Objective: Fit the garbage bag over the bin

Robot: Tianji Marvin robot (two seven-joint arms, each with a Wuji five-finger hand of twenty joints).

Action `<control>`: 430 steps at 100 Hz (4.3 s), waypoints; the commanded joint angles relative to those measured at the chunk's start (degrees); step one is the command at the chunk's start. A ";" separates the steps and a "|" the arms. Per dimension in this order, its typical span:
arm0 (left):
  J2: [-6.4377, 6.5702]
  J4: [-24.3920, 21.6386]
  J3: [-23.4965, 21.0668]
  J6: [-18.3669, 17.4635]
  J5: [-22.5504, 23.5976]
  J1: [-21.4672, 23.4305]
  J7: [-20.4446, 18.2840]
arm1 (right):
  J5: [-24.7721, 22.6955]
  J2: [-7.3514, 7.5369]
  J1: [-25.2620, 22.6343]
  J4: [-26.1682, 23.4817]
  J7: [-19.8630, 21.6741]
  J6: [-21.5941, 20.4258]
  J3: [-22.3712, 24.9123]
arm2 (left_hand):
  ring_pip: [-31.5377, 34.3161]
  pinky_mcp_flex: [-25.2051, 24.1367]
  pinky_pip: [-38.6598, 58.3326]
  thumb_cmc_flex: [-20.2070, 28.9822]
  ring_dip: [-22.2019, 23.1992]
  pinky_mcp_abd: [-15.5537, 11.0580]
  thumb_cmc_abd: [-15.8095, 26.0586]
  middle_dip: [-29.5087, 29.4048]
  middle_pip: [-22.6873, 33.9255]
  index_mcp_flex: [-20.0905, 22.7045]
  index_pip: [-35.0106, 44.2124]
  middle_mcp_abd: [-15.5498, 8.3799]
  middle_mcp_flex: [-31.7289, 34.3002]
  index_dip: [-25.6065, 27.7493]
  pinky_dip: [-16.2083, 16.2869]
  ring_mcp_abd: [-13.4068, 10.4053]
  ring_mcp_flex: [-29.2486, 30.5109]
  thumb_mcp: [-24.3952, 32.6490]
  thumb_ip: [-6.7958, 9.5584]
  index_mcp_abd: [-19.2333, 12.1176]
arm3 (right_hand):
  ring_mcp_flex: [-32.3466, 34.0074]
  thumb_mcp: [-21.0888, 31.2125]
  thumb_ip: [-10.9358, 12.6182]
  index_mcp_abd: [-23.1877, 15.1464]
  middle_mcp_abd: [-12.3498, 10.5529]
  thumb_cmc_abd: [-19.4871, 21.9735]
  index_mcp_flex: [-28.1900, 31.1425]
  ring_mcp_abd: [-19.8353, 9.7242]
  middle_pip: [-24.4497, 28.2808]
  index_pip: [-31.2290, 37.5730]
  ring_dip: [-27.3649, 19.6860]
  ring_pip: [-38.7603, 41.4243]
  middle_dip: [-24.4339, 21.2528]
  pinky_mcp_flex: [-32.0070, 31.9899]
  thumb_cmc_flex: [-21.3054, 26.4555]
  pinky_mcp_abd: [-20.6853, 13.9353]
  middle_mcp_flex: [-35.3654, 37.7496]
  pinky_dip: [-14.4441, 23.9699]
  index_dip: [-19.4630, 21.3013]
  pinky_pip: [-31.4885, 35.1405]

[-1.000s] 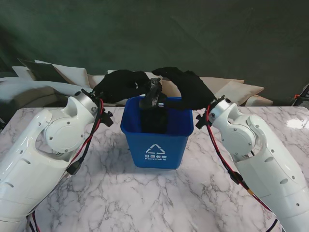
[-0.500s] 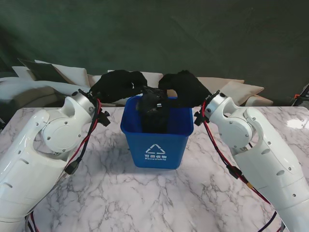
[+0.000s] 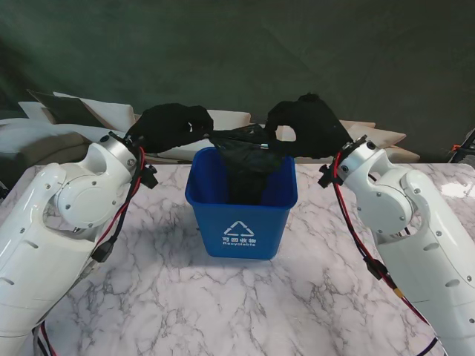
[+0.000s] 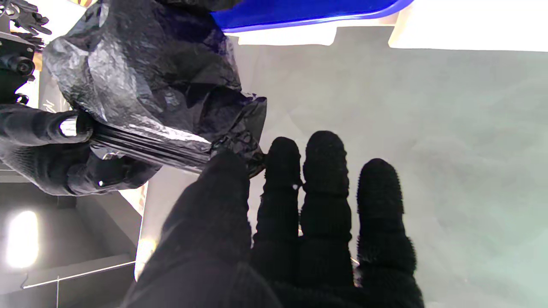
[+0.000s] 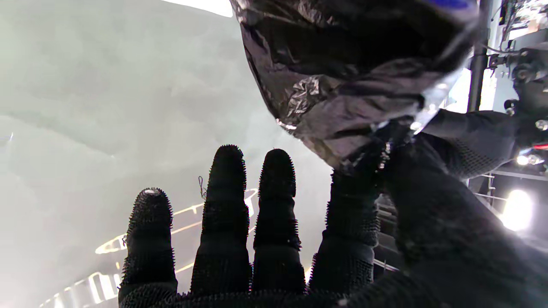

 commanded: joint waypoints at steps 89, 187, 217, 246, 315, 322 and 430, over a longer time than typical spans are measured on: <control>0.61 -2.18 -2.99 -9.22 2.15 5.27 1.74 | 6.87 1.10 2.36 -0.35 9.45 6.53 -2.17 | 0.71 -0.31 1.06 3.50 0.69 -1.60 1.23 0.67 -0.54 -1.10 0.98 -0.39 -0.62 1.20 0.34 -1.79 -0.31 0.40 0.77 -0.49 | -15.16 -9.09 7.09 29.18 9.13 2.99 -14.42 3.28 -11.09 -37.64 -5.29 -8.16 -13.69 -5.80 -18.98 0.88 -18.88 0.98 -15.31 -5.30; 0.75 -1.39 -5.98 -11.40 0.40 7.18 1.74 | -4.83 0.40 12.13 7.44 3.63 12.96 -5.49 | 0.80 -0.61 1.00 3.62 0.70 -1.45 1.28 0.83 -0.66 -1.10 1.35 -0.44 -0.63 1.03 0.51 -1.61 -0.52 0.28 0.68 -0.99 | 2.73 13.37 0.88 7.61 -1.38 -5.61 -8.73 -2.10 9.94 8.95 5.71 9.17 10.64 -2.34 5.21 3.38 3.69 -3.94 0.82 -3.31; 1.08 -1.28 -8.17 -13.51 -0.24 8.60 0.82 | -7.47 0.69 12.34 11.36 3.23 14.90 -5.36 | 0.76 -0.79 0.93 3.60 0.67 -1.38 1.22 0.85 -0.71 -1.06 1.40 -0.49 -0.61 0.99 0.58 -1.56 -0.63 0.26 0.68 -1.16 | 2.44 10.22 1.09 7.31 -1.69 -3.72 -9.67 -2.15 9.63 8.33 5.59 9.31 9.82 -2.59 5.19 3.13 2.99 -3.90 -0.17 -3.02; 1.36 -1.36 -9.55 -14.07 0.16 9.18 -0.17 | -4.81 0.16 11.28 12.28 0.63 15.65 -4.08 | 0.77 -0.72 0.93 3.56 0.66 -1.40 1.17 0.88 -0.76 -0.97 1.36 -0.48 -0.46 0.91 0.66 -1.54 -0.46 0.28 0.72 -1.20 | -5.25 -0.72 8.21 17.04 1.58 8.27 -19.42 -1.19 -1.98 -23.26 0.78 2.49 -4.80 -4.36 -2.34 0.83 -9.78 -2.62 -14.28 -3.43; 1.15 -0.06 -6.20 -10.26 1.40 6.81 -0.19 | 0.41 0.31 -8.12 -4.50 -1.50 -0.49 6.47 | 1.14 -0.39 1.13 3.32 0.81 -1.43 0.91 0.90 -0.61 -0.74 1.16 -0.14 -0.25 0.90 0.88 -1.62 -0.10 0.46 0.91 -1.00 | -17.32 -9.33 7.45 23.62 6.24 1.35 -33.65 2.03 -10.26 -43.96 -6.75 -10.08 -14.17 -6.12 -16.17 -0.33 -25.79 2.28 -20.55 -13.33; 1.12 0.01 -5.95 -10.03 1.50 6.64 -0.07 | -2.54 0.03 -11.80 -5.70 -5.37 -2.55 6.62 | 1.20 -0.28 1.19 3.33 0.82 -1.43 0.96 0.90 -0.55 -0.70 1.15 -0.11 -0.24 0.91 0.91 -1.66 -0.07 0.53 0.96 -1.02 | -16.81 -8.32 7.46 21.65 6.17 0.25 -29.46 2.08 -9.39 -37.12 -6.99 -9.75 -13.64 -5.97 -15.54 -0.10 -24.79 1.81 -14.99 -12.05; 0.76 1.37 -2.10 -4.31 1.00 2.45 -0.79 | -24.65 0.25 -28.71 -10.60 -28.15 -0.18 7.37 | 1.97 0.24 1.81 2.89 0.94 -1.51 0.57 0.45 0.34 -0.31 0.72 0.48 -0.08 0.89 1.04 -1.64 0.48 1.01 1.15 -0.70 | -4.71 -6.45 7.11 7.58 -1.38 -2.87 -22.88 -2.79 24.11 -32.87 25.85 46.51 23.29 9.83 -15.64 -6.32 -9.62 26.62 -17.73 26.72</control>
